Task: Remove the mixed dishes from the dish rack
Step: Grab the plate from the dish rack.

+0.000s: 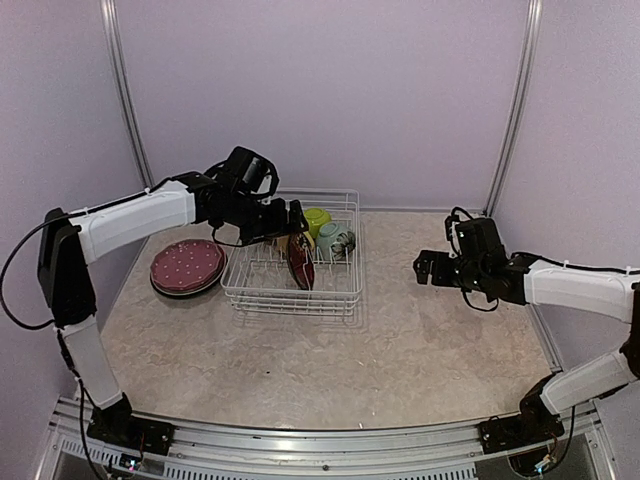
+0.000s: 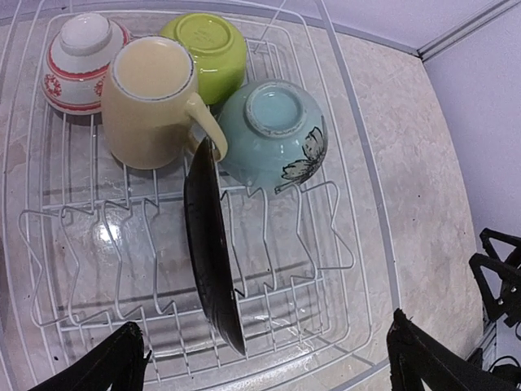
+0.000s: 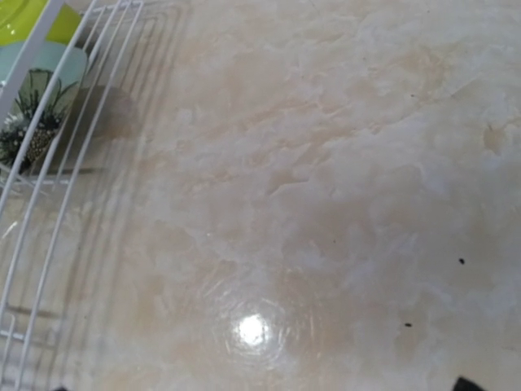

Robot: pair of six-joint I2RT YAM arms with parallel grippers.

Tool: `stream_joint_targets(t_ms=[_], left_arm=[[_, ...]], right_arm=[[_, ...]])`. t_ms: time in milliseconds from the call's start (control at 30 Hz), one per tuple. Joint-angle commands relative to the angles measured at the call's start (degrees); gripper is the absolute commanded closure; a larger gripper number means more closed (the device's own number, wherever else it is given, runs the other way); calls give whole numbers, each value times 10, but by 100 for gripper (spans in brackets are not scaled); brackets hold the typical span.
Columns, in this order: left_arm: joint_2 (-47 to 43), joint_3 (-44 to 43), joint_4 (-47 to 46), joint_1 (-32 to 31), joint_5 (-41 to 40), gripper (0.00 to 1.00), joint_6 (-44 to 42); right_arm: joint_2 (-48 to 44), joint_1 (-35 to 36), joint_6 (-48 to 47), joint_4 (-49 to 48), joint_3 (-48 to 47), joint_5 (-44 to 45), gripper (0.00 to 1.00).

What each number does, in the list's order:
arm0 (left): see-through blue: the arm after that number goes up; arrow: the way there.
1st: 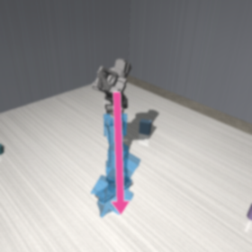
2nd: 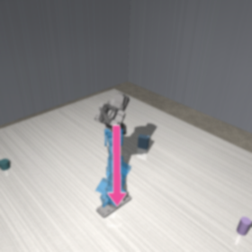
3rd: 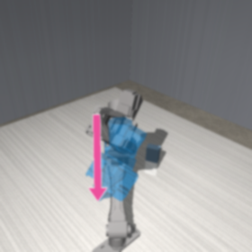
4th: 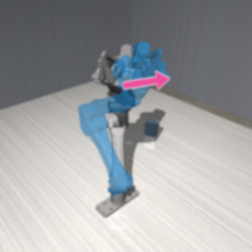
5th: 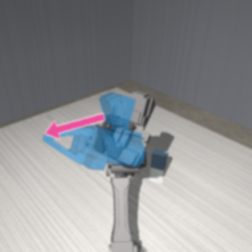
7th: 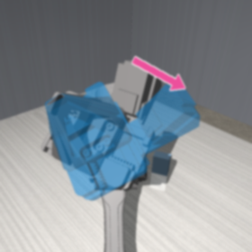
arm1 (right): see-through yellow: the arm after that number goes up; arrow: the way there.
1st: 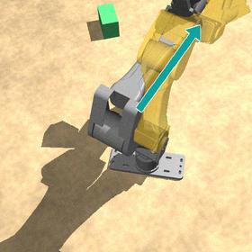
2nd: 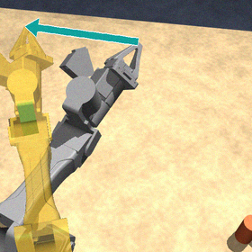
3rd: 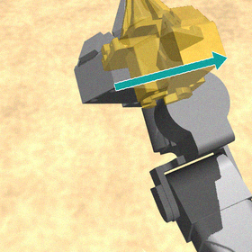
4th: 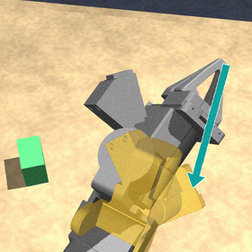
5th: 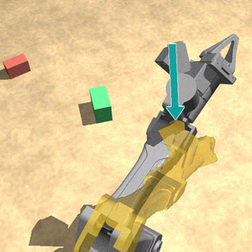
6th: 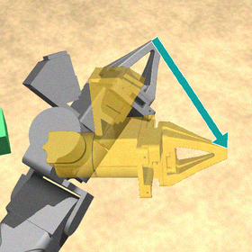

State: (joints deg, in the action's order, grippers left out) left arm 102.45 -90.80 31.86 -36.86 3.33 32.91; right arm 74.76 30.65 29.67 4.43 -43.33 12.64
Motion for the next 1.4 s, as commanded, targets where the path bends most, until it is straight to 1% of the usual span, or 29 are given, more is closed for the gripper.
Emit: stream_joint_targets(t_ms=[0, 133, 300, 500, 700, 767, 867, 1000, 1167, 1367], left_arm=[[65, -70, 68, -22, -53, 1, -19], [126, -124, 113, -27, -85, 2, -8], [172, -146, 121, -33, -111, 7, -9], [204, -159, 122, -44, -159, 22, -29], [239, -206, 153, -45, -185, 39, -33], [252, -225, 171, -44, -189, 42, -32], [269, -249, 186, -45, -187, 51, -30], [277, -261, 195, -48, -186, 64, -30], [274, -272, 203, -50, -182, 76, -31], [266, -290, 219, -62, -193, 81, -34]], right_arm=[[2, 7, -13, 7, -1, -19, 0], [7, 8, -17, 8, -3, -38, 0], [-6, 8, -21, -11, 9, -48, 0], [-4, 8, -23, -9, 4, -43, 0], [-1, 8, -20, -12, 7, -44, 0], [0, 7, -21, -12, 8, -43, 0], [-1, 8, -20, -12, 8, -41, 0], [-4, 8, -19, -8, 10, -37, 0], [-9, 8, -18, -6, 12, -37, 0], [-15, 8, -15, -8, 15, -38, 0]])
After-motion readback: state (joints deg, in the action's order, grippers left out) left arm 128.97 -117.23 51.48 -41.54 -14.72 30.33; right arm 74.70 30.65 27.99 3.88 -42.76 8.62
